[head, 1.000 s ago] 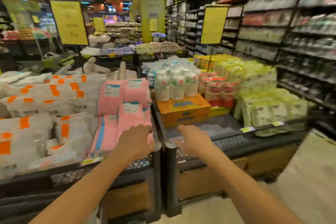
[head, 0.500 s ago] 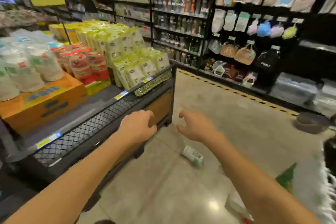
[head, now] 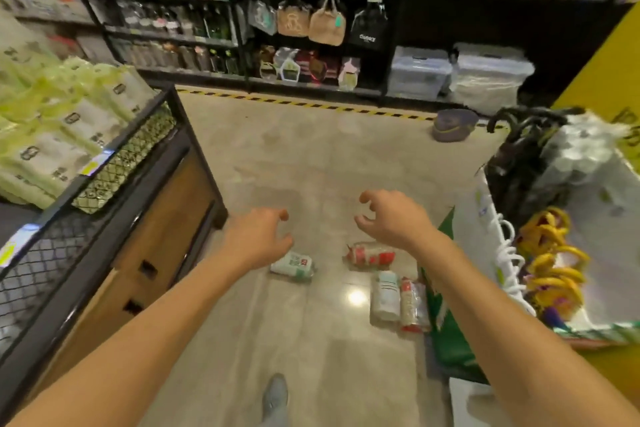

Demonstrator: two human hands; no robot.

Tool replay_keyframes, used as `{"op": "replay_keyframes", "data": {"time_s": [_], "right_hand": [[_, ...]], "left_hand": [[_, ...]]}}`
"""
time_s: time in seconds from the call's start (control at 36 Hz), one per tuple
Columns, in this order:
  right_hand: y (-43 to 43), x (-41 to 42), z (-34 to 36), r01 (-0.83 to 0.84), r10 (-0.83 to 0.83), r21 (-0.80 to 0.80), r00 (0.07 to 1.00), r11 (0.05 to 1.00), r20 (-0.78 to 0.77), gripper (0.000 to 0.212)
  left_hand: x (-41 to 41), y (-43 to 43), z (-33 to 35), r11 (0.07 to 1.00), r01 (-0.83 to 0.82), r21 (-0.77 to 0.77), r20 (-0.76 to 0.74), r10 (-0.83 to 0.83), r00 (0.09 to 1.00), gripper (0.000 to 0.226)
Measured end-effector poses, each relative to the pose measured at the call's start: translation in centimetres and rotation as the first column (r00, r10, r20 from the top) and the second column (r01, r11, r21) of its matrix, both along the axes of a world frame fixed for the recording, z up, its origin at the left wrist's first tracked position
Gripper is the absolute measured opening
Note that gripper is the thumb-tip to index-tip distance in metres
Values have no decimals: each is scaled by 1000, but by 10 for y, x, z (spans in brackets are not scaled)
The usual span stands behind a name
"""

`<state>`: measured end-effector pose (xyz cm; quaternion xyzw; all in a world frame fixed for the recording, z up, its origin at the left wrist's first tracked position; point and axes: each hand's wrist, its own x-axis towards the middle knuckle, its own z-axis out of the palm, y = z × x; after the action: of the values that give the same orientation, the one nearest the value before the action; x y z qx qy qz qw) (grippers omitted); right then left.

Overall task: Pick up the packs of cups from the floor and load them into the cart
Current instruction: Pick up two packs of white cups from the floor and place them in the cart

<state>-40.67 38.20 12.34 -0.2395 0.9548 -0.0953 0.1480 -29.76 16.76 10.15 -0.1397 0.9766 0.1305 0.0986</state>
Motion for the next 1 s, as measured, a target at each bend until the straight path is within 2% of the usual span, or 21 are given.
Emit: {"op": "replay_keyframes", "data": {"time_s": [0.28, 0.39, 0.47, 0.56, 0.69, 0.75, 0.86, 1.0], "right_hand": [[27, -70, -63, 327, -330, 44, 936, 944, 121, 49], [38, -94, -108, 423, -427, 60, 886, 904, 182, 44], [46, -118, -157, 473, -480, 84, 853, 877, 207, 49], [55, -148, -226, 507, -516, 101, 825, 856, 230, 54], [67, -187, -372, 589, -598, 125, 753, 798, 275, 44], [68, -197, -437, 602, -620, 163, 725, 782, 300, 47], [69, -212, -575, 632, -653, 186, 678, 752, 338, 61], [78, -222, -745, 712, -736, 210, 602, 670, 308, 98]], "left_hand": [[-130, -8, -78, 976, 170, 133, 83, -182, 980, 51], [-171, -11, -120, 967, 182, 176, 136, -207, 969, 51], [-201, -23, -169, 967, 190, 170, 197, -222, 955, 55], [-229, -41, -237, 973, 183, 138, 250, -213, 944, 59], [-269, -64, -375, 982, 173, 81, 330, -190, 925, 62], [-280, -70, -434, 980, 185, 74, 373, -199, 906, 66], [-296, -85, -561, 961, 275, 6, 421, -252, 871, 75], [-312, -116, -715, 922, 386, -10, 395, -351, 849, 101]]}}
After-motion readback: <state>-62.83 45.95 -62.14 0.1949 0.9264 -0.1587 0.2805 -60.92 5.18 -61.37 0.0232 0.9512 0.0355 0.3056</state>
